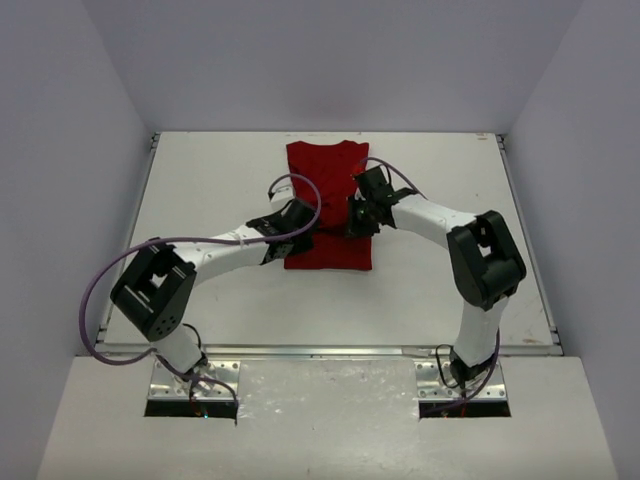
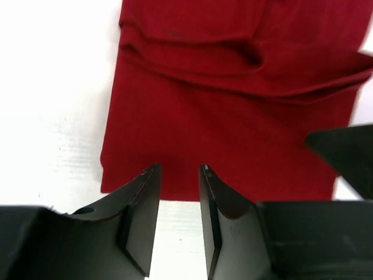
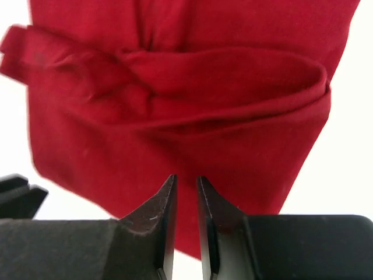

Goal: Fold and stack the t-shirts
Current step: Fold the folded rectangular tshirt in 1/3 of the way, then grab one side of the 2/3 rectangular tshirt with both arms

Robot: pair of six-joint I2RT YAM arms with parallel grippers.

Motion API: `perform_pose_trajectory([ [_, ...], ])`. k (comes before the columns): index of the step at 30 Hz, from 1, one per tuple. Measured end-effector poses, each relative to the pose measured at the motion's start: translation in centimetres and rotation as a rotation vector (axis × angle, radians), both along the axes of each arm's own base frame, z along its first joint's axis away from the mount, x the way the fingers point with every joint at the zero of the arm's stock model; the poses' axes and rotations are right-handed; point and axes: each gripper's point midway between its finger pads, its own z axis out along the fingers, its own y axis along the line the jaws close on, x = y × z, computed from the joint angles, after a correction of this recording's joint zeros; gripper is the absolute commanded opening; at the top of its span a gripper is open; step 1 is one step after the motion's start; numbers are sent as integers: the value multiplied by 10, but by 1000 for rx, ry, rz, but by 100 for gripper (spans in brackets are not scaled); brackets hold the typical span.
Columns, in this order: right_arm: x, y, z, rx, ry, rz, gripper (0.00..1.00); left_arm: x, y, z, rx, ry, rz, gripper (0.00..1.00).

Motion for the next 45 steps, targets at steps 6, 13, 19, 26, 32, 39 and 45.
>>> perform_pose_trajectory([
  [6, 29, 7, -20, -33, 24, -38, 19, -10, 1, -25, 33, 67, -1, 31],
  [13, 68, 8, -22, -58, 20, -84, 20, 12, -15, -35, 66, 82, -21, 33],
  [19, 103, 0, -4, -61, -19, -129, 19, 44, -21, -40, 95, 81, -26, 33],
  [26, 84, -18, 9, -56, -41, -119, 24, 90, 1, -43, 125, 61, 2, 37],
  [32, 14, -36, 39, 7, -67, -85, 44, 117, 19, -56, 149, 81, 53, 39],
  [39, -49, -48, 17, 56, -25, -41, 46, 52, 62, -17, 150, 34, 144, 66],
  [45, -85, -48, -13, 100, 50, 4, 1, -3, 69, 23, -63, -132, 124, 34],
])
